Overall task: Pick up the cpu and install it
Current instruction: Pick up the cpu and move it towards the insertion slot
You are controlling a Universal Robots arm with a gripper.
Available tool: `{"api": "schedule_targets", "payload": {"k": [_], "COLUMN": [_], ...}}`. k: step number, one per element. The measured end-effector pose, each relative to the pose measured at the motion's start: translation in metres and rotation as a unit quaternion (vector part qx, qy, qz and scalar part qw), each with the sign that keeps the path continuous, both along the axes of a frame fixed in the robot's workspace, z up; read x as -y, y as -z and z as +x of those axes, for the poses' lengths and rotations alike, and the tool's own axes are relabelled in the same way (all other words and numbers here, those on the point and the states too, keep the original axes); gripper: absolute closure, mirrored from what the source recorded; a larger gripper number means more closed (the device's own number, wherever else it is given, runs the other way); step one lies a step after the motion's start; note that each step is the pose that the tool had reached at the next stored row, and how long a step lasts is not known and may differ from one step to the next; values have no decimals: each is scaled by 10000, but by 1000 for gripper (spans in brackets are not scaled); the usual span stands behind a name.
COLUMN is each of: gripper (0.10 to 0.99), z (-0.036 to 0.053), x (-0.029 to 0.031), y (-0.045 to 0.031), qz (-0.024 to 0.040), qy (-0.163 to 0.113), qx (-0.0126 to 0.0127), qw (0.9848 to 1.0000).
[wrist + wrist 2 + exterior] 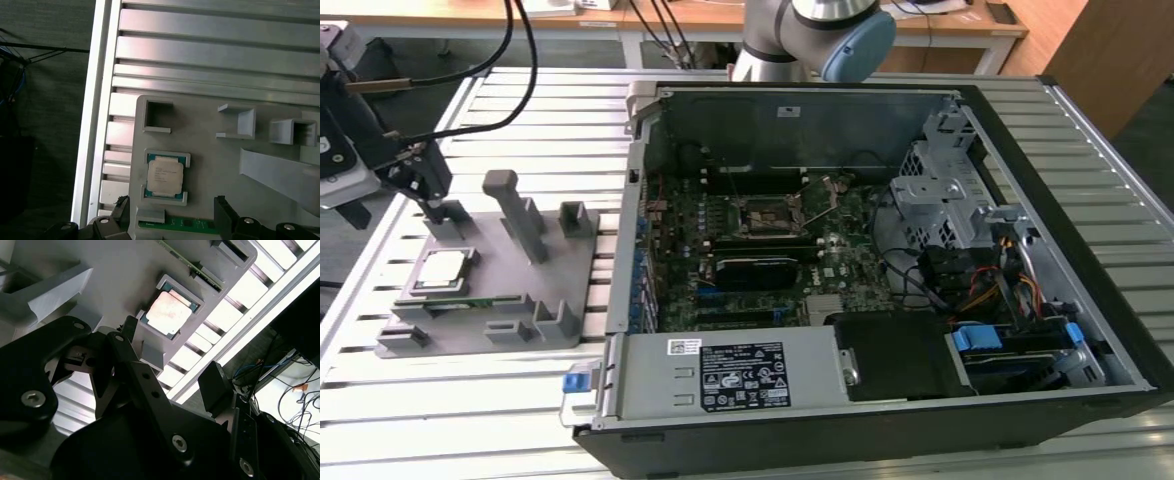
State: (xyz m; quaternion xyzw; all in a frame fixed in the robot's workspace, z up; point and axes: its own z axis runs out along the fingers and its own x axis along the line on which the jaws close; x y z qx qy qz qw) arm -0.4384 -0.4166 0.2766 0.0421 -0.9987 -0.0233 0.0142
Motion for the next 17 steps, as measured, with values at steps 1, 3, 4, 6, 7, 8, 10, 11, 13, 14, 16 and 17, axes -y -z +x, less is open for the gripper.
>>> {"api": "schedule_targets", "payload": {"k": [1,3,4,6,7,8,10,11,13,14,16,17], "gripper": [325,325,325,325,325,325,325,325,325,325,325,325], "z": [0,0,0,0,0,0,0,0,0,0,0,0], "x": [0,0,0,0,0,0,0,0,0,0,1,1], "y": [3,10,13,20,23,25,31,34,39,42,47,50], "qz": [0,0,0,0,0,0,0,0,0,0,0,0], "qy": [-1,-2,-3,-4,-4,-5,-5,-5,-5,-6,-6,-6], "qx": [0,0,0,0,0,0,0,0,0,0,0,0], "qw": [10000,10000,10000,10000,10000,10000,10000,10000,10000,10000,10000,10000]}}
